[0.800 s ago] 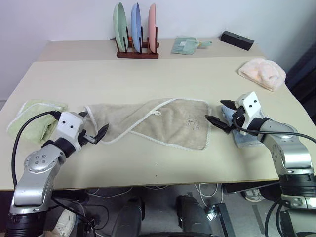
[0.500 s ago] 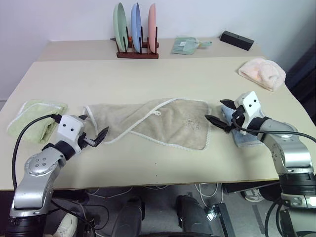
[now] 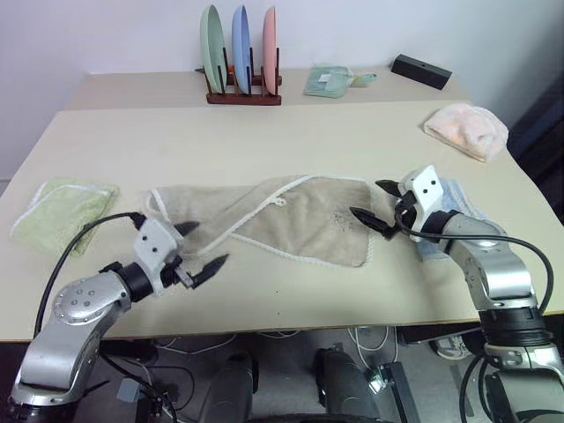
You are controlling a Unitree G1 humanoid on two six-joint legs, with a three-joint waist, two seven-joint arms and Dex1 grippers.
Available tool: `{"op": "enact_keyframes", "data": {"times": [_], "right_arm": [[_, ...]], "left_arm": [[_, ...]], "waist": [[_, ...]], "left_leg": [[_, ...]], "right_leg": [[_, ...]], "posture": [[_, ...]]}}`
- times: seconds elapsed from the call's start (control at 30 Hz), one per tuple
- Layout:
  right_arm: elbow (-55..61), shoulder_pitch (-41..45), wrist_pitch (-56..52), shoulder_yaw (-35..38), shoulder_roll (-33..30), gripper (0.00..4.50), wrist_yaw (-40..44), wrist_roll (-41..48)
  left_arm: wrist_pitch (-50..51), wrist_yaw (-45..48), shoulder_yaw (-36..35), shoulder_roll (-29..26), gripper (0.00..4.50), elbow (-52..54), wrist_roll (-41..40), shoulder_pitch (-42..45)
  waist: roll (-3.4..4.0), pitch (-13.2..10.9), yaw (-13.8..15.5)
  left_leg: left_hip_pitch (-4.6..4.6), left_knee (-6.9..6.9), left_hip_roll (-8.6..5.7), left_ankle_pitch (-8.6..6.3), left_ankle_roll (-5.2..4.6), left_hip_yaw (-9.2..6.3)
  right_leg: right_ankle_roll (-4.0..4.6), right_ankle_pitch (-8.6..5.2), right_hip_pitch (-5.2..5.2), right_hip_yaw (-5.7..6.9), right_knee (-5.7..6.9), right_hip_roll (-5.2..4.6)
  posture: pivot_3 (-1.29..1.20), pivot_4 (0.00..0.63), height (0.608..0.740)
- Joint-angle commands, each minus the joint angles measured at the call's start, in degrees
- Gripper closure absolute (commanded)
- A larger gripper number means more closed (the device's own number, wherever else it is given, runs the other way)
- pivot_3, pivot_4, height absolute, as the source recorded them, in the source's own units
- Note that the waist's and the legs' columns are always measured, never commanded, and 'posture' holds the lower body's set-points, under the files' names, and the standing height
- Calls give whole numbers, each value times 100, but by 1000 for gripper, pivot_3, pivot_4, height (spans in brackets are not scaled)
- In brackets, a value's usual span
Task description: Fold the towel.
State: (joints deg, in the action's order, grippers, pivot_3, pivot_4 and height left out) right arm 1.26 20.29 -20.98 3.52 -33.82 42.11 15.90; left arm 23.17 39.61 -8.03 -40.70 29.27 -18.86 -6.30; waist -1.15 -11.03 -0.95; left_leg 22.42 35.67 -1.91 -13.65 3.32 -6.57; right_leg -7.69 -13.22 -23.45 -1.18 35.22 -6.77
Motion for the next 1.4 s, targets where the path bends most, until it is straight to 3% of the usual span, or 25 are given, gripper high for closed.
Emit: {"op": "enact_keyframes", "data": {"times": [0.03, 0.2, 0.6, 0.9, 0.93, 1.2, 1.4], "right_arm": [[487, -200, -57, 62, 78, 0, -118, 78], [832, -439, -230, 70, 204, 0, -319, 131], [1138, -531, -327, 22, 514, 0, -753, 81], [1326, -677, -326, -44, 502, 0, -867, 23], [1316, -637, -267, -102, 410, 0, -819, -76], [565, 7, 419, -505, -432, 0, -495, -1056], [-873, 762, 1543, -1015, -737, 0, -221, -1824]], "left_arm": [[-249, -184, 106, -280, 26, -181, 710, 131], [-616, -82, 336, -527, 26, -799, 1218, 408], [-659, 32, 784, -542, 26, -1823, 1739, 1050], [-979, 38, 704, -569, 4157, -2189, 1773, 1128], [-964, 56, 658, -595, 4370, -2113, 1751, 1114], [-576, 672, -155, -962, 4370, -1266, 1076, 466], [-892, 582, -549, -1226, 4370, -1627, 1348, 169]], "waist": [[0, 0, 22], [2, -1, 17], [4, -1, 6], [7, 0, -13], [7, 0, -11], [9, -2, -28], [10, -3, -12]], "left_leg": [[1, 1, -1, 0, 0, 0], [1, 2, -1, 0, 0, 0], [-1, 1, -1, 0, 0, 0], [-4, 0, 1, 0, 0, -1], [-4, 0, 1, 0, 0, 0], [-1, -1, 2, 0, 0, 1], [0, 0, 2, 0, 0, 5]], "right_leg": [[0, 0, 1, 0, -1, 0], [0, 0, 1, 0, -2, -1], [-17, 9, 0, 0, 2, 0], [-18, 9, 0, 0, 6, 1], [-18, 9, 0, 0, 6, 1], [-17, 9, -5, 0, 5, 1], [-1, 0, -3, 0, 2, 0]], "posture": [[0, 150, 740], [0, 150, 740], [0, 150, 740], [0, 150, 740], [0, 150, 740], [0, 150, 740], [0, 150, 740]]}}
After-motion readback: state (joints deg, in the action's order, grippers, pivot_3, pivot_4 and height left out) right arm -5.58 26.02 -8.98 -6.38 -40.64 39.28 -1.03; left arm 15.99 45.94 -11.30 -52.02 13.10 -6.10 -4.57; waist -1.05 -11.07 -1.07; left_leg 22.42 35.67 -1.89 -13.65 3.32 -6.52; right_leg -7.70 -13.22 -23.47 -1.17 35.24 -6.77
